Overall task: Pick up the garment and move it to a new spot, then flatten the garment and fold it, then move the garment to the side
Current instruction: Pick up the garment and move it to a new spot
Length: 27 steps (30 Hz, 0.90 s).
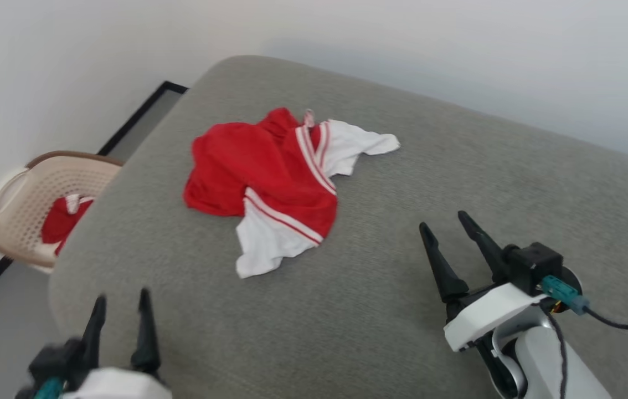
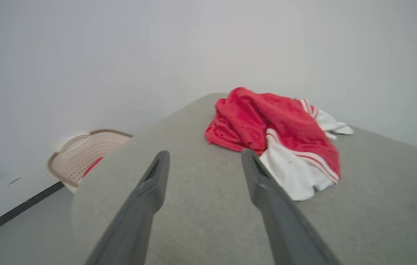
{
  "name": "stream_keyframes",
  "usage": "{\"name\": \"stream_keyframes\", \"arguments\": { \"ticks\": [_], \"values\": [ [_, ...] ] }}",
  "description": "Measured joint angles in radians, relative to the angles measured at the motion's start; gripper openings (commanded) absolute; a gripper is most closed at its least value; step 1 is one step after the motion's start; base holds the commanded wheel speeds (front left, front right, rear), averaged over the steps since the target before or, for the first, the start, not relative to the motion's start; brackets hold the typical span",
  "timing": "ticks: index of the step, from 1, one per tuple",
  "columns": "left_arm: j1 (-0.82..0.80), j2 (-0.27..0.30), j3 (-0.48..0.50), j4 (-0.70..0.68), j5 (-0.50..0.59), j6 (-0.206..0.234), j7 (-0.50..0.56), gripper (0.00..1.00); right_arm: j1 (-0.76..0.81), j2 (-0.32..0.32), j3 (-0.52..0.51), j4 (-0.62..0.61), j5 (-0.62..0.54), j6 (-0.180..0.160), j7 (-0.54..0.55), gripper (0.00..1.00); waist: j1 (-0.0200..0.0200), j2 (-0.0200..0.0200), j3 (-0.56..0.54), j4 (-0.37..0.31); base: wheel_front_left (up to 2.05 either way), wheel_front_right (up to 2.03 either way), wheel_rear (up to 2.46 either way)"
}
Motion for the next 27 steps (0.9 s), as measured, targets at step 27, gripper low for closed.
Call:
{"name": "stream_keyframes", "arguments": {
  "ticks": [27],
  "values": [
    [-0.732, 0.604, -0.487, 0.517, -0.597, -0.014, 0.602, 1.0, -0.074, 0.036, -0.074, -0.073, 0.005, 0.0, 0.0, 1.0, 0.0, -0.0001, 0.263, -0.505, 0.0, 0.0, 0.0]
  ]
}}
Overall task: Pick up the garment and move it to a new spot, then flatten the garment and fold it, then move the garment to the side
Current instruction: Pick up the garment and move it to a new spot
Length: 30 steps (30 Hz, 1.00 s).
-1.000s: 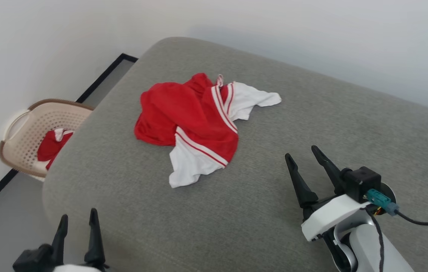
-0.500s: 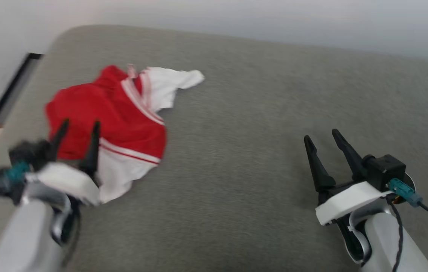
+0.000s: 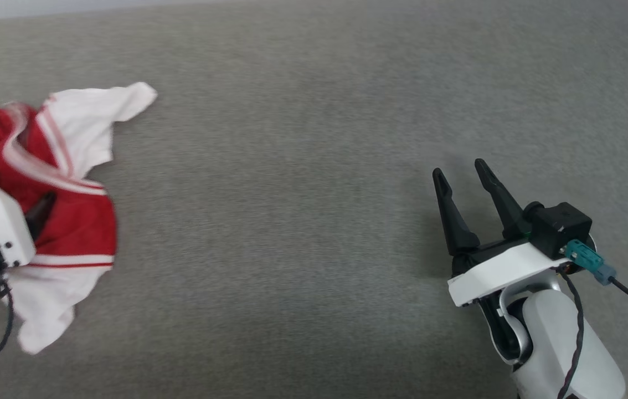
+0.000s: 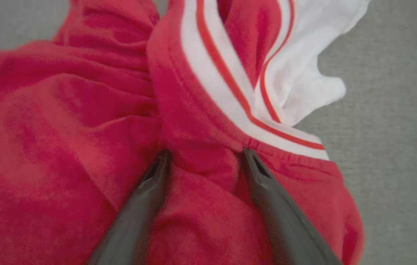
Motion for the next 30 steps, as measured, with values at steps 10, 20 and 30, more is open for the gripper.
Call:
{"name": "stream_keyframes", "arguments": {
  "ticks": [10, 20, 30],
  "values": [
    [-0.012, 0.056, -0.013, 0.085, -0.159, 0.0, 0.166, 0.9, 0.0, 0.005, -0.02, -0.006, 0.001, 0.0, 0.0, 1.0, 0.0, 0.0001, 0.048, -0.088, 0.0, 0.0, 0.0],
    [-0.075, 0.037, -0.127, -0.038, -0.108, 0.001, -0.026, 0.0, -0.004, 0.02, -0.016, -0.004, 0.001, 0.0, 0.0, 1.0, 0.0, 0.0, 0.017, -0.084, 0.0, 0.0, 0.0],
    [-0.23, -0.03, -0.302, -0.276, -0.116, 0.002, -0.034, 0.0, -0.007, 0.037, -0.02, -0.014, 0.042, 0.0, 0.0, 1.0, 0.0, 0.0, 0.019, -0.148, 0.0, 0.0, 0.0]
  ]
}}
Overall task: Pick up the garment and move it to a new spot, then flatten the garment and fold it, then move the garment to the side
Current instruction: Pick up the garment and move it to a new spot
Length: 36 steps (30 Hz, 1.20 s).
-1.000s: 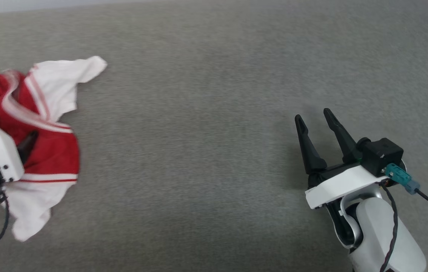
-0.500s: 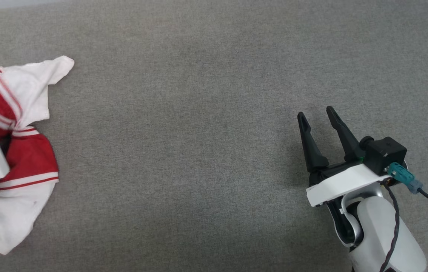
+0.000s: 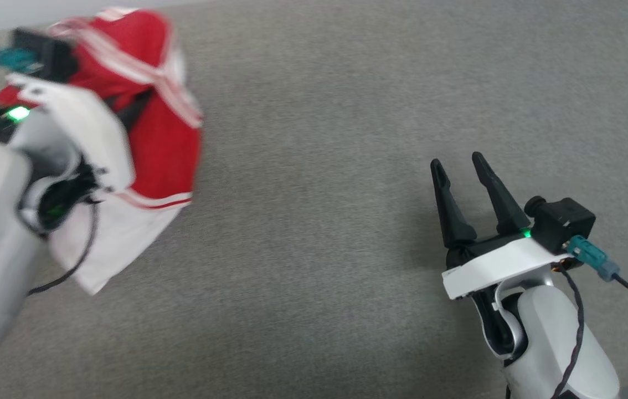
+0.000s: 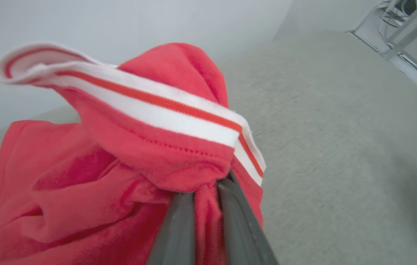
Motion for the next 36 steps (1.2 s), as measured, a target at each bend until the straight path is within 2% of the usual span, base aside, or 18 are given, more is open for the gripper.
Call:
{"name": "stream_keyframes", "arguments": {
  "ticks": [5, 10, 13, 15, 25, 30, 31, 32, 33, 34, 35, 36],
  "values": [
    [-0.083, -0.059, -0.1, -0.072, -0.023, 0.0, 0.029, 0.0, -0.011, 0.001, -0.006, -0.011, 0.044, 0.0, 0.0, 1.0, 0.0, 0.0, 0.018, -0.047, 0.0, 0.0, 0.0],
    [-0.173, -0.142, -0.209, -0.153, -0.135, 0.0, 0.047, 0.0, -0.019, 0.002, 0.009, -0.023, 0.119, 0.0, 0.0, 1.0, 0.0, 0.0, 0.051, -0.12, 0.0, 0.0, 0.0],
    [-0.202, -0.157, -0.276, -0.185, -0.199, 0.0, 0.054, 0.0, -0.025, 0.002, 0.016, -0.03, 0.16, 0.0, 0.0, 1.0, 0.0, 0.0, 0.074, -0.166, 0.0, 0.0, 0.0],
    [-0.215, -0.146, -0.319, -0.184, -0.233, 0.0, 0.054, 0.0, -0.031, 0.003, 0.023, -0.033, 0.188, 0.0, 0.0, 1.0, 0.0, 0.0, 0.09, -0.199, 0.0, 0.0, 0.0],
    [-0.222, -0.005, -0.53, -0.043, -0.295, -0.001, 0.091, 0.0, -0.031, 0.002, 0.038, -0.035, 0.273, 0.0, 0.0, 1.0, 0.0, 0.0, 0.149, -0.351, 0.0, 0.0, 0.0],
    [-0.253, 0.012, -0.566, -0.003, -0.302, -0.005, 0.102, 0.0, -0.018, 0.002, 0.04, -0.037, 0.279, 0.0, 0.0, 1.0, 0.0, 0.0, 0.155, -0.381, 0.0, 0.0, 0.0],
    [-0.255, 0.011, -0.57, 0.002, -0.301, -0.007, 0.104, 0.15, -0.017, 0.003, 0.04, -0.037, 0.279, 0.0, 0.0, 1.0, 0.0, 0.0, 0.154, -0.381, 0.0, 0.0, 0.0],
    [-0.257, 0.009, -0.574, 0.005, -0.301, -0.007, 0.104, 0.4, -0.017, 0.003, 0.04, -0.038, 0.279, 0.0, 0.0, 1.0, 0.0, 0.0, 0.153, -0.379, 0.0, 0.0, 0.0],
    [-0.258, 0.004, -0.577, 0.008, -0.301, -0.007, 0.1, 0.49, -0.017, 0.003, 0.037, -0.039, 0.277, 0.0, 0.0, 1.0, 0.0, 0.0, 0.151, -0.376, 0.0, 0.0, 0.0],
    [-0.258, -0.001, -0.58, 0.009, -0.302, -0.007, 0.09, 0.92, -0.017, 0.002, 0.036, -0.039, 0.273, 0.0, 0.0, 1.0, 0.0, 0.0, 0.149, -0.371, 0.0, 0.0, 0.0],
    [-0.258, -0.005, -0.584, 0.011, -0.302, -0.007, 0.078, 1.0, -0.017, 0.003, 0.035, -0.04, 0.268, 0.0, 0.0, 1.0, 0.0, 0.0, 0.147, -0.365, 0.0, 0.0, 0.0],
    [-0.257, -0.01, -0.587, 0.012, -0.302, -0.007, 0.066, 1.0, -0.017, 0.004, 0.031, -0.041, 0.263, 0.0, 0.0, 1.0, 0.0, 0.0, 0.145, -0.359, 0.0, 0.0, 0.0]
  ]
}}
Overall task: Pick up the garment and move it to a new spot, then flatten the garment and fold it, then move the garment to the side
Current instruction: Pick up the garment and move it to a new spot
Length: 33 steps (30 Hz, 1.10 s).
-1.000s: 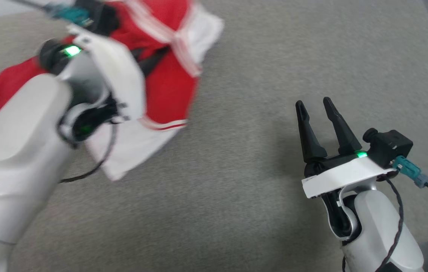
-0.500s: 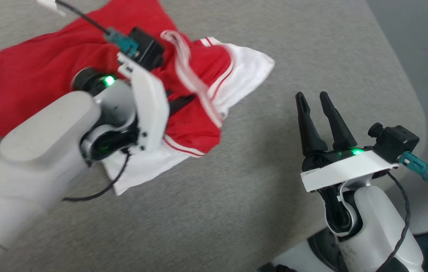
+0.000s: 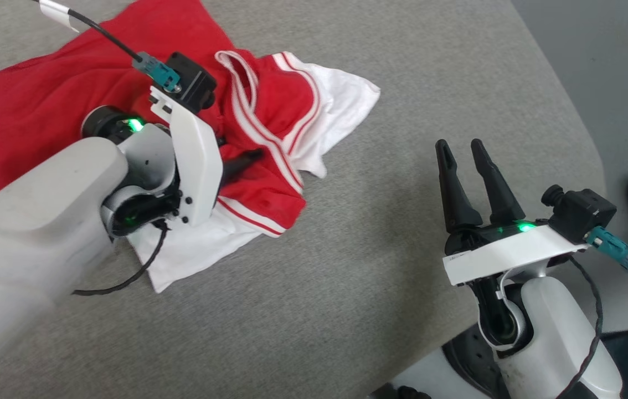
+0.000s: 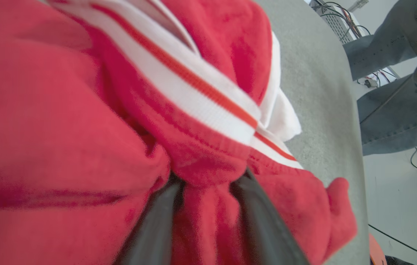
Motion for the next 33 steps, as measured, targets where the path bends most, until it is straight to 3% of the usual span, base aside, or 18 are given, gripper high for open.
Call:
{"name": "stream_keyframes", "arguments": {
  "ticks": [6, 12, 19, 23, 33],
  "values": [
    [0.002, -0.022, -0.011, -0.01, 0.0, 0.004, -0.124, 1.0, 0.0, 0.0, -0.031, 0.005, -0.072, 0.0, 0.0, 1.0, 0.0, 0.0, -0.027, 0.062, 0.0, 0.0, 0.0],
    [0.034, -0.06, -0.01, -0.054, -0.032, 0.004, -0.334, 1.0, 0.011, 0.001, -0.097, 0.018, -0.167, 0.0, 0.0, 1.0, 0.0, 0.0, -0.076, 0.155, 0.0, 0.0, 0.0],
    [0.2, -0.079, 0.038, -0.012, -0.111, 0.004, -0.602, 1.0, 0.033, -0.004, -0.155, 0.033, -0.281, 0.0, 0.0, 1.0, 0.0, 0.0, -0.147, 0.277, 0.0, 0.0, 0.0],
    [0.334, -0.109, 0.126, 0.03, -0.13, 0.004, -0.632, 1.0, 0.065, -0.038, -0.175, 0.042, -0.304, 0.0, 0.0, 1.0, 0.0, 0.0, -0.194, 0.343, 0.0, 0.0, 0.0],
    [0.752, -0.208, 0.638, 0.067, 0.132, 0.004, -0.634, 1.0, 0.203, -0.086, -0.224, 0.056, -0.311, 0.0, 0.0, 1.0, 0.0, 0.0, -0.333, 0.484, 0.0, 0.0, 0.0]
  ]
}}
